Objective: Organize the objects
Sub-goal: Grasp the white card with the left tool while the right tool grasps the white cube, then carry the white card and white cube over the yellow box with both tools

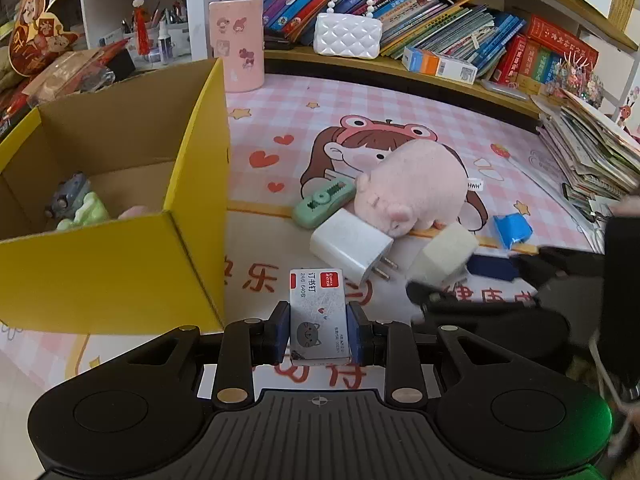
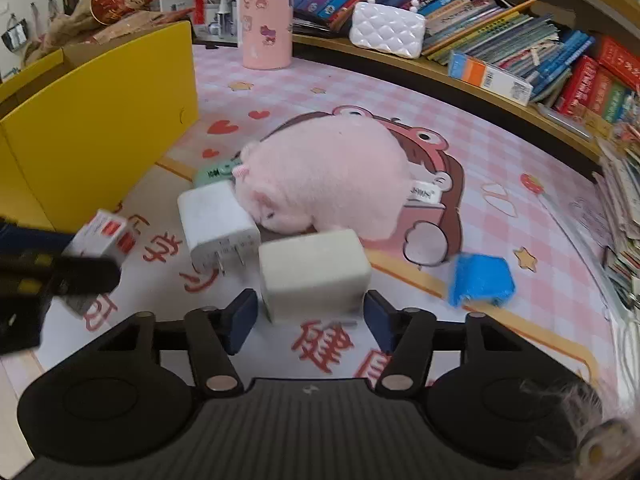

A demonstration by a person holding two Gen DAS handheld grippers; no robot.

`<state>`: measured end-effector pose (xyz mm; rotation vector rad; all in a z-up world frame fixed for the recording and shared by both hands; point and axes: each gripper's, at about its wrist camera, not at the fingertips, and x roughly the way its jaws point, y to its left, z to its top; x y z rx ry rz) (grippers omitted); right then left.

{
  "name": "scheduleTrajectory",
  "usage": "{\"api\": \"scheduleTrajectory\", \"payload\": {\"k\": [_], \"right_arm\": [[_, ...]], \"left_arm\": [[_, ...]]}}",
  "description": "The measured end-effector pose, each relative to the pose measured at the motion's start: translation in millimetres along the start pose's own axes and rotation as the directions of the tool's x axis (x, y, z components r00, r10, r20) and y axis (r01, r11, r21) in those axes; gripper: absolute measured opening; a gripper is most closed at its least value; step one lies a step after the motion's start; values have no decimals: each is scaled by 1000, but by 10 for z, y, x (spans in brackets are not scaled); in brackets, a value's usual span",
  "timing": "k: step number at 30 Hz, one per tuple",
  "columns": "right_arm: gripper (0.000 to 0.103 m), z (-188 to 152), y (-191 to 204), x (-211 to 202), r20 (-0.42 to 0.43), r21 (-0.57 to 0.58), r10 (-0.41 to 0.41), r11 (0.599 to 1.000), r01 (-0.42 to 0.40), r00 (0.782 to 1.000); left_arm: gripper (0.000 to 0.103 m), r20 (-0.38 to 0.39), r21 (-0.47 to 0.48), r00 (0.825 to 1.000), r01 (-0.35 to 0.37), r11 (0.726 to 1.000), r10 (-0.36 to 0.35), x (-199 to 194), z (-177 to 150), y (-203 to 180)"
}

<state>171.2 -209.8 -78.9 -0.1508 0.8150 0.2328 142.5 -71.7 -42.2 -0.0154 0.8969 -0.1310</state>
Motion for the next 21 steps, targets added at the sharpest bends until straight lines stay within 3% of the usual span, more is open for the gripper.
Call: {"api": "scheduleTrajectory", "payload": {"k": [5,21], "right_arm": [[38,19,-34,-43,12,6,0,1000,-1,1000],[29,-271,143,-838,37,239,-167,959,153,985]], "left_arm": [[28,9,-5,1000,10,1000,-10,-71,-47,19],[28,64,14,990,122,992,-122,-297,-182,72]]}}
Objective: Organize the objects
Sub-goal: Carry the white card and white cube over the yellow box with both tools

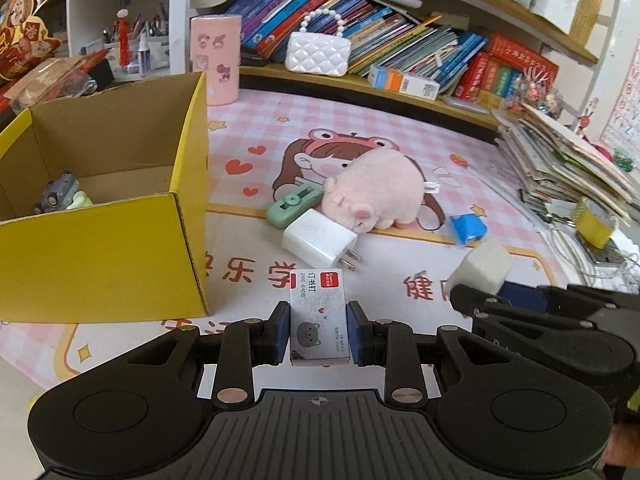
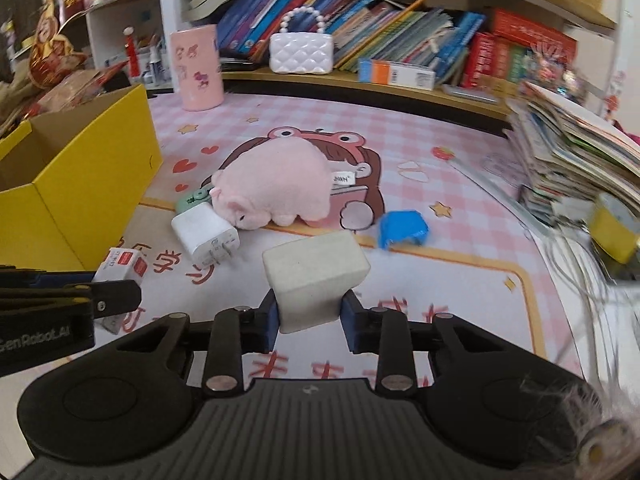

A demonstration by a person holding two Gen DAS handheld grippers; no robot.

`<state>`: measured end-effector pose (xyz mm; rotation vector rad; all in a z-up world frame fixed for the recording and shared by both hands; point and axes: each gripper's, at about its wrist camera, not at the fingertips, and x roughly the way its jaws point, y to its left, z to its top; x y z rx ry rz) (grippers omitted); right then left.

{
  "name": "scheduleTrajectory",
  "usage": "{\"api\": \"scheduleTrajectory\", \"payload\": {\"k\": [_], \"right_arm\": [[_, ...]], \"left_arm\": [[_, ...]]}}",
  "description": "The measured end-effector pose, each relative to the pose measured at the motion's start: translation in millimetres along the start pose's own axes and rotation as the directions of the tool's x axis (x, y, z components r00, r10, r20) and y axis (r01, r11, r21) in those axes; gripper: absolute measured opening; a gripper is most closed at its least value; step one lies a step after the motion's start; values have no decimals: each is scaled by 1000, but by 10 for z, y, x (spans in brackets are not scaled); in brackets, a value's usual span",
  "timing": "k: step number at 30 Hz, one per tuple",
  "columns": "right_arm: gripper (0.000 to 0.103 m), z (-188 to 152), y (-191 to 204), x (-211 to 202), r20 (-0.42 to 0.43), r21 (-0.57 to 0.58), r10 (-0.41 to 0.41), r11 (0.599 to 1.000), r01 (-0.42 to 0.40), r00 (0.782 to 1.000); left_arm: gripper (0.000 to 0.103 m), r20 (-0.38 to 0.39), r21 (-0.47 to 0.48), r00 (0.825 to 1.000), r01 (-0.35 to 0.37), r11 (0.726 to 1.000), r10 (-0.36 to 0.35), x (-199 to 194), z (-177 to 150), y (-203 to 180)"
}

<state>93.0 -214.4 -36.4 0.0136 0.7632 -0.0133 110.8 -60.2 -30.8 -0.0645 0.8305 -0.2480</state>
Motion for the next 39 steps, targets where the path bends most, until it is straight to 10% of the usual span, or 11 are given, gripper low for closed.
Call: {"api": "scheduleTrajectory", "payload": {"k": [39], "right_arm": [[26,-668,2334,-1162,22,-148,183,973,-178,983]], "left_arm": [[28,129,-163,983,-110,980,132,-1633,-891,1870]]}}
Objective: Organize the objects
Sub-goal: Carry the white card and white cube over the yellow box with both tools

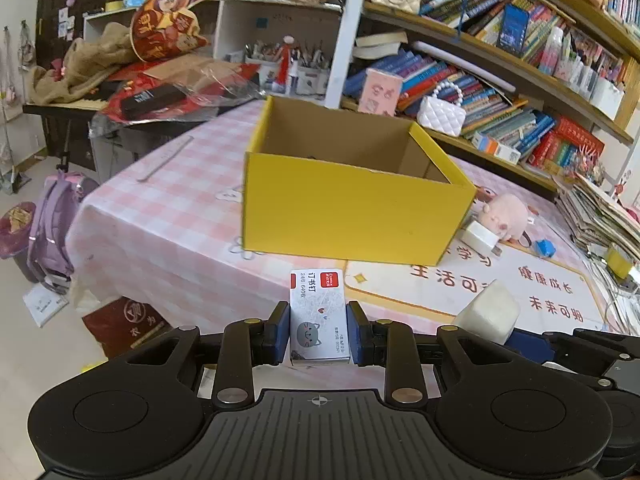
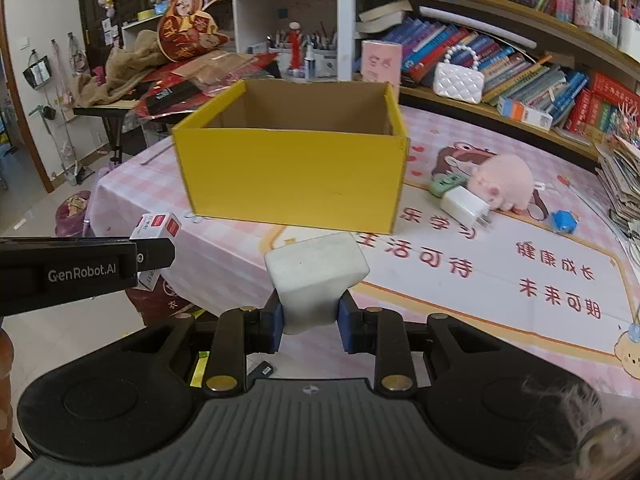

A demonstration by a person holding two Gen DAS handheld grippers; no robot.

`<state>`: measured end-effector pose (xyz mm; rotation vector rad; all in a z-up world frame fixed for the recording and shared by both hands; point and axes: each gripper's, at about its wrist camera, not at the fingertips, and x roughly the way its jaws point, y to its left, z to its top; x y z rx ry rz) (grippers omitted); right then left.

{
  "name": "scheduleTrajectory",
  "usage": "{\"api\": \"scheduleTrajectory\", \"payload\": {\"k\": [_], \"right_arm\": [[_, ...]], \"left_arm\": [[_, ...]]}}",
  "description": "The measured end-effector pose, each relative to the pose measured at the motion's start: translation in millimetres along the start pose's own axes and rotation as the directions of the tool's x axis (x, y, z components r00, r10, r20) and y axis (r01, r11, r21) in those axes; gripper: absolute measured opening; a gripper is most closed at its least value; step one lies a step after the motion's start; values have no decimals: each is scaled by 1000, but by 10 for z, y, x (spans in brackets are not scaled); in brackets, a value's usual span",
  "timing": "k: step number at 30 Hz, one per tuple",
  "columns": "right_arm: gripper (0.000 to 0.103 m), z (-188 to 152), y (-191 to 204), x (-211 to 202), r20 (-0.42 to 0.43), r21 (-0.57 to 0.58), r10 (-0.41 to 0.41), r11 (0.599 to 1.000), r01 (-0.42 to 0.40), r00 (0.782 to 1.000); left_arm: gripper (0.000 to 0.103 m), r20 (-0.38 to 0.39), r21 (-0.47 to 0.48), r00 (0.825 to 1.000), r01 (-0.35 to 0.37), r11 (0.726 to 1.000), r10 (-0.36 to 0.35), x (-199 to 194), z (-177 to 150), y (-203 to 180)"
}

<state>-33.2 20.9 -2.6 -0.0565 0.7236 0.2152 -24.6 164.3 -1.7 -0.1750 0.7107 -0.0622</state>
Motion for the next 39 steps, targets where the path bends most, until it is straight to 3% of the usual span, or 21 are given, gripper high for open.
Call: {"api": "scheduleTrajectory", "payload": {"k": [11,24,35,39], "right_arm": [[26,71,251,-78,23,-26,-10,1000,11,1000],[26,264,177,142,22,-33,-15,999,16,1000],[26,1004,-149,512,125,5,-16,1000,15,992],[26,1305,-271,727,154,5,-11,1000,10,988]], "left_arm": [[28,64,3,998,6,1000,-6,-184,70,198],[28,87,48,996,30,998,-34,-2,258,93],[28,207,85,978,9,996,-26,324,960,-79],[28,211,106,977,-12,994,-11,574,1194,-141]]}}
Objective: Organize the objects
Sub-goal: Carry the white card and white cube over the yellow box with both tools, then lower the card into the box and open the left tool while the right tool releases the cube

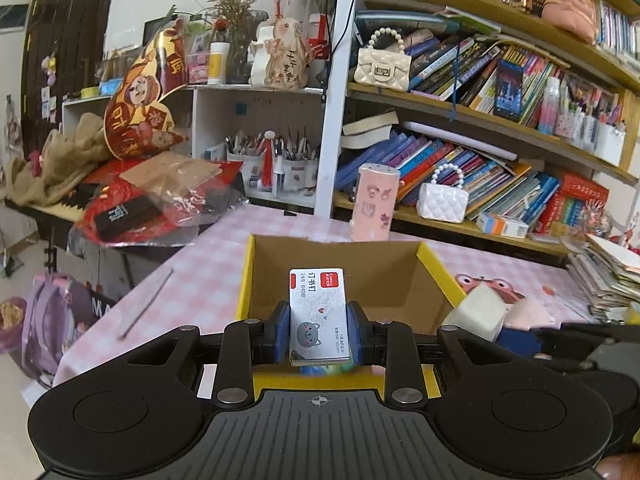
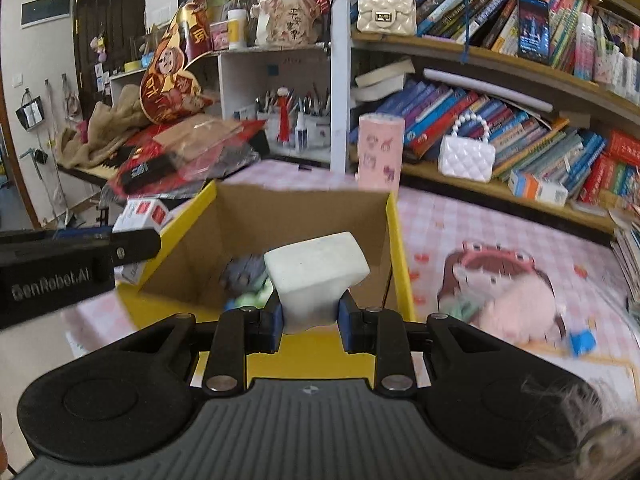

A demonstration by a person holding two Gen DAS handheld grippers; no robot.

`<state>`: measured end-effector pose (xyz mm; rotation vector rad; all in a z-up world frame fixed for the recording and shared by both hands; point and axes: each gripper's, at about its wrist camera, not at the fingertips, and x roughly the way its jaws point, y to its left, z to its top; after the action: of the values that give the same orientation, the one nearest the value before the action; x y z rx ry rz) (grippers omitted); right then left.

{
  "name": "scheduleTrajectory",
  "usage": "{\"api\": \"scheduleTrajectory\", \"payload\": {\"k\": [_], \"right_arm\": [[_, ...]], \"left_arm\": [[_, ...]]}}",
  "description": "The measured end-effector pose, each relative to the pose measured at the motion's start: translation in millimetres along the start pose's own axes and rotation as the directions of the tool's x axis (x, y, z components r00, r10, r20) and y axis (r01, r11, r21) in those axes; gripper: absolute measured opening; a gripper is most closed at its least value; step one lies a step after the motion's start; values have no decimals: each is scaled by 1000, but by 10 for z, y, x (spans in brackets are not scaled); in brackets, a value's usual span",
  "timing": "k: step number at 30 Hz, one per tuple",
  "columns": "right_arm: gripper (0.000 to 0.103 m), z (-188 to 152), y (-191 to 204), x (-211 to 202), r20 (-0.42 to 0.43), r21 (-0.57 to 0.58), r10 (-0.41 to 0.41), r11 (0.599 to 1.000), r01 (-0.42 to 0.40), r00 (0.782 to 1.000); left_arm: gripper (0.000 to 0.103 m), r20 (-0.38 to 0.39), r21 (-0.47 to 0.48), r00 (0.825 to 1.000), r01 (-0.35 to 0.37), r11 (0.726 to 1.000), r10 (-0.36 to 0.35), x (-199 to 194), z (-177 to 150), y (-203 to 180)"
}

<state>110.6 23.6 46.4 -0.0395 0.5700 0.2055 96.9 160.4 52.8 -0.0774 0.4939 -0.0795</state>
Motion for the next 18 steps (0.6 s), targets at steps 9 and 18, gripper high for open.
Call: {"api": "scheduleTrajectory", "payload": {"k": [9,18], "right_arm": [[26,241,-104,863,-105,-121,21,992,-33,994],[26,279,-38,1483,-276,-260,43,958,-118,960]], "left_arm": [[28,-119,47,992,-35,998,40,686,16,-93],[28,-212,33,975,-64,997,69,1028,-75,-73]]}}
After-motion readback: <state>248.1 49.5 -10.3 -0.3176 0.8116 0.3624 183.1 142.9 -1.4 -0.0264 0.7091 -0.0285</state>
